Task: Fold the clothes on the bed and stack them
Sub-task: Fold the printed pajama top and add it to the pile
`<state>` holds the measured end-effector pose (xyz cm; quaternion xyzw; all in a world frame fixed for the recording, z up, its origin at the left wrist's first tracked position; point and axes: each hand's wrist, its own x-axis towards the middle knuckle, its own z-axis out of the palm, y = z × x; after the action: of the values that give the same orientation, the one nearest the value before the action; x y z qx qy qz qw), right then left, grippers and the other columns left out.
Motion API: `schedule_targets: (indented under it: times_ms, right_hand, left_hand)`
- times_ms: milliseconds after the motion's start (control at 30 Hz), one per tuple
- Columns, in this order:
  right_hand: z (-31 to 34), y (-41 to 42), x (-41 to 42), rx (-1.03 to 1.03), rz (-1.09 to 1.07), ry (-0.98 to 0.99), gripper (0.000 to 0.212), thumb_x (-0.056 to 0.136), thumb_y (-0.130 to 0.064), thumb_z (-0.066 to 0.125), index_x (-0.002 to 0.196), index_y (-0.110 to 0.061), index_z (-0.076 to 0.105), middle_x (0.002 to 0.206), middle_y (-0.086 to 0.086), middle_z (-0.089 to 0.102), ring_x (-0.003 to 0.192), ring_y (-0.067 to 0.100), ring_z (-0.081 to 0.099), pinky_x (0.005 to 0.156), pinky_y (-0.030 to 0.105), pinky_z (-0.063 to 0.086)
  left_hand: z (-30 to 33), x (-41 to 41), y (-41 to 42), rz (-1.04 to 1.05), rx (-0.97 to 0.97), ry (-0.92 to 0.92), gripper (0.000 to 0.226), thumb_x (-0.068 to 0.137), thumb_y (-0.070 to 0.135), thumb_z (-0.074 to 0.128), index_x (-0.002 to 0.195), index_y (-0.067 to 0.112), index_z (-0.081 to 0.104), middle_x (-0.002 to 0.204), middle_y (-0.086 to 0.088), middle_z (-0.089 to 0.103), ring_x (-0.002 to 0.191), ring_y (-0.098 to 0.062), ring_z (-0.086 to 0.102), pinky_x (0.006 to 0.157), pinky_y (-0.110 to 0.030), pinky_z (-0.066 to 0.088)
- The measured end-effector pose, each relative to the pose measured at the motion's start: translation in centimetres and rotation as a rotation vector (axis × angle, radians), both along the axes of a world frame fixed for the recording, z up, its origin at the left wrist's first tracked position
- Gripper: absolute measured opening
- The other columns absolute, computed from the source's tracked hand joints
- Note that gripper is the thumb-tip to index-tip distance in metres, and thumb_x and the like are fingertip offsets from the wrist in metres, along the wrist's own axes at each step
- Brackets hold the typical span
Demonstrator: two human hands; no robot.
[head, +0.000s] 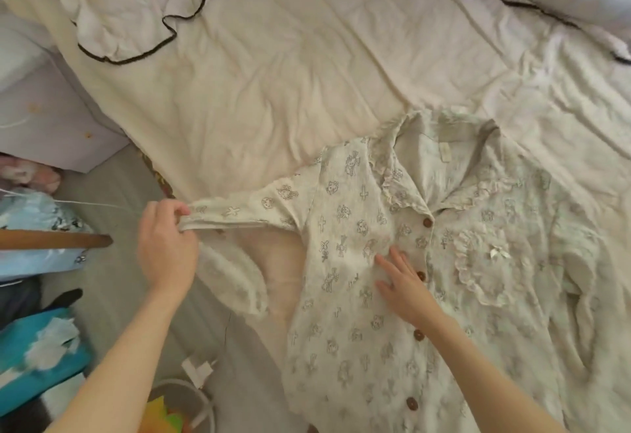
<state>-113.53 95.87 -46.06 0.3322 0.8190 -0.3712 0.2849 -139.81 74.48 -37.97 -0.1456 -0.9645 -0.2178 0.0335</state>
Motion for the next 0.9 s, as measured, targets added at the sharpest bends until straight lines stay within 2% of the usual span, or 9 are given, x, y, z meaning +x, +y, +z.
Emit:
schedule_targets:
  times_ms: [100, 167, 267, 367, 467, 567, 667, 800, 900]
  right_hand:
    - [0.5, -0.1, -0.6, -0.028, -0.052, -0.023, 0.052, 0.101, -0.026, 0.039, 0.150, -0.024, 0.021, 0.159, 0.005, -0.005, 0.146, 0.023, -0.007, 0.117, 0.039, 0.011]
    - [1.1, -0.2, -1.1, -0.059, -0.121, -0.030, 0.048, 0.101, -0.026, 0.038, 0.148, -0.022, 0.027, 0.159, 0.005, 0.000, 0.147, 0.024, 0.003, 0.117, 0.040, 0.015]
    - [2.1, -0.1, -1.8, -0.088, -0.200, -0.042, 0.043, 0.102, -0.029, 0.035, 0.143, -0.017, 0.039, 0.159, 0.004, 0.007, 0.146, 0.022, 0.011, 0.114, 0.039, 0.020]
    - [2.7, -0.3, -1.9, -0.090, -0.242, -0.040, 0.040, 0.102, -0.031, 0.036, 0.139, -0.018, 0.044, 0.158, 0.004, 0.013, 0.145, 0.019, 0.015, 0.114, 0.039, 0.021]
    - [2.7, -0.8, -2.1, -0.041, -0.337, 0.006, 0.040, 0.100, -0.028, 0.040, 0.138, -0.015, 0.044, 0.156, 0.005, 0.023, 0.144, 0.019, 0.019, 0.113, 0.040, 0.023]
    - [2.1, -2.1, -2.6, 0.073, -0.378, 0.064, 0.043, 0.099, -0.027, 0.043, 0.139, -0.011, 0.042, 0.153, 0.008, 0.030, 0.144, 0.019, 0.019, 0.114, 0.039, 0.021]
    - [1.7, -3.9, -3.0, 0.269, -0.289, 0.190, 0.048, 0.098, -0.027, 0.046, 0.142, -0.012, 0.037, 0.155, 0.011, 0.024, 0.145, 0.023, 0.016, 0.117, 0.043, 0.017]
    - [1.5, -6.5, -4.2, 0.406, 0.010, 0.368, 0.055, 0.098, -0.026, 0.047, 0.148, -0.018, 0.028, 0.157, 0.008, 0.012, 0.146, 0.025, 0.005, 0.118, 0.043, 0.007]
    - [1.1, -8.3, -5.2, 0.333, 0.219, 0.249, 0.055, 0.100, -0.032, 0.039, 0.150, -0.025, 0.018, 0.158, 0.004, -0.001, 0.146, 0.023, -0.006, 0.118, 0.041, 0.002]
  left_hand:
    - [0.9, 0.2, 0.9, -0.140, -0.007, 0.157, 0.034, 0.059, -0.021, 0.051, 0.083, 0.002, 0.060, 0.087, -0.018, 0.051, 0.083, -0.031, 0.048, 0.060, -0.035, 0.035]
    - [-0.1, 2.5, 0.9, -0.361, -0.104, 0.112, 0.039, 0.052, -0.026, 0.058, 0.080, 0.001, 0.061, 0.081, -0.018, 0.053, 0.073, -0.032, 0.052, 0.056, -0.037, 0.039]
    - [-4.2, 7.2, -0.9, -0.589, -0.445, -0.381, 0.038, 0.078, -0.008, 0.060, 0.111, 0.011, 0.061, 0.108, -0.008, 0.055, 0.091, -0.026, 0.057, 0.071, -0.034, 0.046]
    - [-7.4, 10.0, -4.1, -0.322, -0.320, -0.924, 0.035, 0.096, 0.015, 0.048, 0.131, 0.016, 0.050, 0.130, -0.003, 0.050, 0.114, -0.018, 0.050, 0.095, -0.030, 0.041]
    - [-7.9, 8.9, -5.2, 0.178, 0.064, -0.859, 0.025, 0.096, 0.022, 0.051, 0.118, 0.012, 0.055, 0.120, -0.007, 0.058, 0.106, -0.019, 0.054, 0.087, -0.029, 0.041]
    - [-9.1, 5.9, -5.1, 0.662, 0.411, -0.980, 0.052, 0.090, 0.035, 0.060, 0.132, 0.012, 0.039, 0.129, -0.009, 0.050, 0.111, -0.024, 0.053, 0.086, -0.038, 0.048]
    - [-10.9, 3.7, -4.3, 0.787, 0.584, -1.096, 0.081, 0.085, 0.028, 0.069, 0.146, 0.015, 0.018, 0.140, -0.007, 0.042, 0.110, -0.022, 0.052, 0.088, -0.042, 0.048]
    - [-12.9, 3.2, -4.5, 0.862, 0.614, -1.000, 0.053, 0.083, 0.003, 0.067, 0.132, 0.004, 0.044, 0.126, -0.016, 0.058, 0.109, -0.029, 0.059, 0.096, -0.041, 0.048]
    - [-12.2, 3.3, -6.1, 0.982, 0.746, -0.915, 0.033, 0.088, -0.003, 0.053, 0.121, 0.002, 0.054, 0.097, -0.011, 0.063, 0.078, -0.023, 0.060, 0.062, -0.021, 0.054]
